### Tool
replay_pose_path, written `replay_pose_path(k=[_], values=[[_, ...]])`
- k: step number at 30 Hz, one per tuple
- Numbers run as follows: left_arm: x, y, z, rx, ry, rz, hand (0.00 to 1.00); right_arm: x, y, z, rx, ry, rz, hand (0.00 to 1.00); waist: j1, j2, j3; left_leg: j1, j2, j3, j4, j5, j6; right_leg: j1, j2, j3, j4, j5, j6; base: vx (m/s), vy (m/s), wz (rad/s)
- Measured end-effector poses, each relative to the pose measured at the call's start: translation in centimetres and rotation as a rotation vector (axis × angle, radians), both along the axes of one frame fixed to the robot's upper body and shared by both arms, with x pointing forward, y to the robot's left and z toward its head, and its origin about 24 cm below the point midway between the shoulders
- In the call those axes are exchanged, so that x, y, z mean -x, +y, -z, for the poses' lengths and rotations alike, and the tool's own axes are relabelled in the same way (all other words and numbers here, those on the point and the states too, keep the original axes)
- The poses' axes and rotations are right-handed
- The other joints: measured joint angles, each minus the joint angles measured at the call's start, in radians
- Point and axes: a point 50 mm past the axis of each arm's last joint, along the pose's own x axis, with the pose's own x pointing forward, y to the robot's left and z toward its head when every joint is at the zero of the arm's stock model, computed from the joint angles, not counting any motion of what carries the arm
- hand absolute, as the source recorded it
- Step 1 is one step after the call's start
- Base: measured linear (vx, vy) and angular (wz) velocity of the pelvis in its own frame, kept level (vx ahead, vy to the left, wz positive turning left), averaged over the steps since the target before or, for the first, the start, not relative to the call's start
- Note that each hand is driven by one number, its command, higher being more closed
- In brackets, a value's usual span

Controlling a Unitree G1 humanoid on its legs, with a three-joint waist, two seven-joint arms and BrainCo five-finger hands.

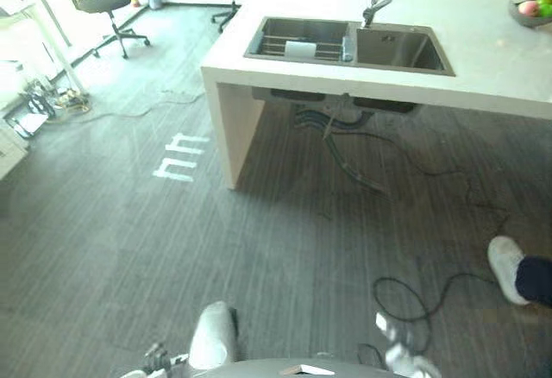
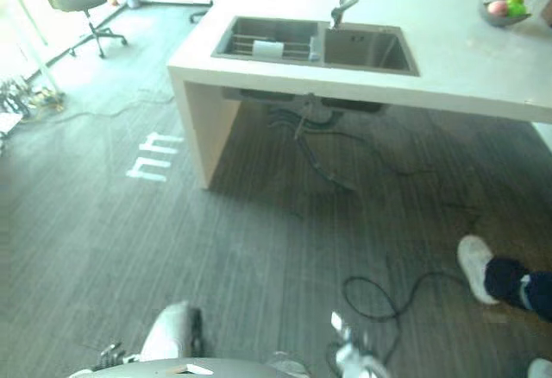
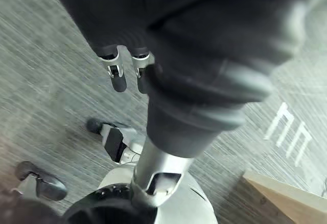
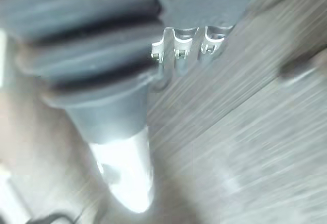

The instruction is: Walk over to the sink, pick up the cup, carry it to the dishwasher, place the cup inside the dishwasher, then close the dishwasher door

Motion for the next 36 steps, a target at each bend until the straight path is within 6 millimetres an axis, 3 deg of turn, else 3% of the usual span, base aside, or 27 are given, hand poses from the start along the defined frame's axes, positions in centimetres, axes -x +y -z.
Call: replay_pose_path(k=[1, 2, 3, 4, 5, 6, 7, 10, 12, 13, 15, 16, 17, 18, 19, 20, 22, 24, 26, 27, 29, 31, 32, 34, 35, 36], values=[[0.3, -0.5, -0.1, 0.005, 0.002, 0.002, 0.0, -1.8, 0.2, -1.6, 0.051, -0.095, -0.034, 0.0, 0.011, 0.035, -0.008, 0.041, -0.018, -0.014, -0.286, 0.13, -0.027, 0.015, 0.025, 0.028, 0.019, -0.037, 0.022, 0.4, 0.177, -0.3], [0.5, -1.0, -0.2, 0.023, -0.007, -0.013, 0.0, -2.5, 0.1, -2.5, 0.081, -0.137, -0.056, 0.0, 0.018, 0.083, -0.017, 0.06, 0.006, -0.031, -0.409, 0.174, -0.036, 0.02, 0.065, 0.053, 0.035, -0.056, 0.03, 0.44, 0.203, -0.19], [-1.5, -1.7, -1.3, 0.069, -0.123, -0.026, 0.0, -3.8, 1.6, -3.0, 0.091, -0.176, -0.061, 0.0, 0.028, 0.092, -0.009, 0.076, 0.008, -0.047, -0.443, 0.388, 0.036, 0.047, 0.094, 0.103, 0.053, -0.094, 0.037, 0.41, 0.193, 0.23], [-3.6, -2.7, -2.1, 0.108, -0.213, -0.021, 0.0, -4.1, 2.6, -3.1, 0.097, -0.181, -0.063, 0.0, 0.026, 0.067, -0.019, 0.054, -0.011, -0.031, -0.436, 0.362, 0.008, 0.042, 0.088, 0.131, 0.028, -0.098, 0.03, 0.38, 0.17, 0.51], [-4.8, -3.2, -2.6, 0.136, -0.268, -0.026, 0.0, -4.7, 3.0, -3.6, 0.112, -0.211, -0.065, 0.0, 0.022, 0.063, -0.013, 0.045, -0.021, -0.015, -0.426, 0.357, 0.014, 0.046, 0.079, 0.132, 0.026, -0.103, 0.024, 0.31, 0.111, 0.62], [-6.3, -4.5, -3.0, 0.186, -0.324, -0.04, 0.0, -5.3, 3.4, -3.9, 0.129, -0.226, -0.059, 0.0, 0.016, 0.034, -0.007, 0.05, -0.04, 0.005, -0.408, 0.34, 0.036, 0.06, 0.062, 0.132, 0.026, -0.113, 0.024, 0.28, 0.072, 0.17], [-7.1, -6.2, -2.4, 0.234, -0.313, -0.059, 0.0, -6.5, 4.1, -4.5, 0.151, -0.249, -0.071, 0.0, 0.012, 0.028, -0.003, 0.066, -0.066, 0.021, -0.375, 0.302, 0.069, 0.087, 0.033, 0.146, 0.024, -0.111, 0.022, 0.27, 0.068, -0.03], [-7.3, -6.3, -1.7, 0.21, -0.285, -0.072, 0.0, -6.4, 4.6, -4.2, 0.168, -0.221, -0.045, 0.0, -0.004, 0.019, 0.001, 0.084, -0.087, 0.046, -0.328, 0.24, 0.074, 0.109, -0.008, 0.185, 0.046, -0.1, 0.027, 0.24, 0.08, -0.2], [-7.7, -5.6, -1.8, 0.141, -0.3, -0.133, 0.0, -4.8, 4.6, -2.4, 0.168, -0.116, -0.032, 0.0, -0.009, 0.006, -0.001, 0.112, -0.102, 0.071, -0.342, 0.223, 0.07, 0.095, -0.033, 0.2, 0.089, -0.092, 0.038, 0.19, 0.056, -0.3], [-8.8, -4.9, -2.9, 0.082, -0.38, -0.246, 0.0, -1.7, 3.7, 0.0, 0.156, 0.035, 0.018, 0.0, -0.009, -0.007, -0.014, 0.145, -0.125, 0.083, -0.404, 0.222, 0.068, 0.032, -0.054, 0.21, 0.223, -0.09, 0.039, 0.16, 0.062, -0.11], [-10.9, -3.8, -5.7, 0.002, -0.532, -0.345, 0.0, 2.6, 3.3, 2.4, 0.114, 0.201, 0.1, 0.0, -0.011, -0.056, -0.036, 0.165, -0.17, 0.085, -0.419, 0.198, 0.065, -0.084, -0.116, 0.211, 0.434, -0.073, 0.065, 0.27, 0.059, 0.09], [-12.4, -2.7, -8.4, -0.055, -0.663, -0.423, 0.0, 5.6, 2.9, 3.5, 0.077, 0.292, 0.163, 0.0, -0.015, -0.065, -0.04, 0.186, -0.193, 0.069, -0.402, 0.177, 0.098, -0.164, -0.143, 0.196, 0.616, -0.008, 0.132, 0.36, 0.046, 0.36], [-13.2, -1.6, -10.9, -0.11, -0.78, -0.487, 0.0, 9.1, 2.8, 4.3, 0.045, 0.386, 0.22, 0.0, -0.038, -0.085, -0.039, 0.216, -0.211, 0.048, -0.407, 0.157, 0.102, -0.211, -0.182, 0.16, 0.741, 0.121, 0.131, 0.36, 0.041, 0.41], [-13.6, -1.2, -12.2, -0.139, -0.839, -0.509, 0.0, 10.6, 2.9, 4.6, 0.028, 0.423, 0.232, 0.0, -0.046, -0.077, -0.041, 0.24, -0.211, 0.034, -0.416, 0.151, 0.106, -0.217, -0.192, 0.146, 0.773, 0.19, 0.13, 0.35, 0.08, 0.37], [-13.9, -0.3, -14.7, -0.192, -0.953, -0.548, 0.0, 12.7, 3.2, 4.9, 0.009, 0.48, 0.237, 0.0, -0.051, -0.06, -0.045, 0.277, -0.202, 0.022, -0.432, 0.138, 0.106, -0.245, -0.201, 0.129, 0.84, 0.204, 0.101, 0.4, 0.078, 0.07], [-14.0, 0.2, -16.7, -0.225, -1.054, -0.582, 0.0, 13.6, 3.9, 5.2, -0.018, 0.512, 0.243, 0.0, -0.048, -0.063, -0.045, 0.295, -0.193, 0.018, -0.436, 0.126, 0.101, -0.288, -0.228, 0.08, 0.876, 0.095, 0.066, 0.37, 0.064, -0.06], [-14.5, 0.5, -18.7, -0.227, -1.153, -0.601, 0.0, 14.5, 5.0, 5.7, -0.087, 0.547, 0.288, 0.0, -0.041, -0.048, -0.039, 0.319, -0.171, -0.001, -0.434, 0.105, 0.097, -0.341, -0.252, -0.011, 0.807, -0.004, 0.03, 0.2, 0.0, -0.03], [-15.2, -0.3, -20.4, -0.185, -1.239, -0.568, 0.0, 14.8, 6.1, 6.0, -0.174, 0.545, 0.342, 0.0, -0.041, -0.039, -0.035, 0.345, -0.152, -0.038, -0.428, 0.08, 0.093, -0.369, -0.251, -0.043, 0.629, -0.031, 0.03, 0.18, -0.061, 0.43], [-15.5, -1.2, -22.0, -0.139, -1.324, -0.515, 0.0, 15.2, 6.5, 6.1, -0.216, 0.545, 0.337, 0.0, -0.045, -0.043, -0.04, 0.338, -0.139, -0.056, -0.384, 0.046, 0.072, -0.372, -0.237, 0.0, 0.376, 0.016, 0.045, 0.16, -0.122, 0.66], [-15.5, -1.5, -22.8, -0.126, -1.364, -0.481, 0.0, 15.2, 6.7, 6.2, -0.23, 0.552, 0.295, 0.0, -0.051, -0.05, -0.045, 0.339, -0.134, -0.071, -0.354, 0.021, 0.061, -0.372, -0.242, 0.033, 0.289, 0.077, 0.057, 0.19, -0.213, 0.61], [-15.5, -2.0, -23.5, -0.102, -1.4, -0.46, 0.0, 15.4, 6.9, 6.3, -0.273, 0.571, 0.255, 0.0, -0.051, -0.052, -0.068, 0.346, -0.108, -0.071, -0.33, -0.008, 0.037, -0.354, -0.242, 0.021, 0.246, 0.116, 0.083, 0.24, -0.285, 0.48], [-15.1, -2.3, -25.3, -0.065, -1.492, -0.438, 0.0, 16.0, 7.5, 6.4, -0.329, 0.632, 0.15, 0.0, -0.041, -0.084, -0.107, 0.36, -0.064, -0.033, -0.322, -0.044, -0.024, -0.269, -0.201, -0.042, 0.091, 0.174, 0.074, 0.28, -0.421, 0.03], [-15.2, -2.4, -25.6, -0.056, -1.512, -0.431, 0.0, 16.0, 7.4, 6.4, -0.337, 0.643, 0.146, 0.0, -0.041, -0.076, -0.11, 0.357, -0.046, -0.034, -0.306, -0.057, -0.041, -0.262, -0.185, -0.044, 0.068, 0.211, 0.104, 0.28, -0.472, -0.19], [-15.9, -3.5, -26.3, 0.003, -1.545, -0.38, 0.0, 16.4, 6.0, 6.3, -0.359, 0.673, 0.102, 0.0, -0.046, -0.024, -0.141, 0.34, 0.041, -0.036, -0.277, -0.08, -0.08, -0.253, -0.094, -0.063, 0.035, 0.198, 0.07, 0.23, -0.34, -0.18], [-16.5, -4.3, -27.1, 0.035, -1.572, -0.327, 0.0, 16.5, 5.7, 6.2, -0.387, 0.673, 0.108, 0.0, -0.047, -0.007, -0.141, 0.343, 0.071, -0.039, -0.268, -0.069, -0.103, -0.255, -0.064, -0.068, 0.036, 0.179, 0.052, 0.2, -0.227, -0.08], [-16.8, -4.7, -27.6, 0.048, -1.586, -0.303, 0.0, 16.3, 5.7, 6.2, -0.405, 0.666, 0.12, 0.0, -0.053, 0.003, -0.141, 0.329, 0.079, -0.042, -0.239, -0.058, -0.101, -0.249, -0.057, -0.07, 0.037, 0.172, 0.046, 0.23, -0.297, 0.04]])
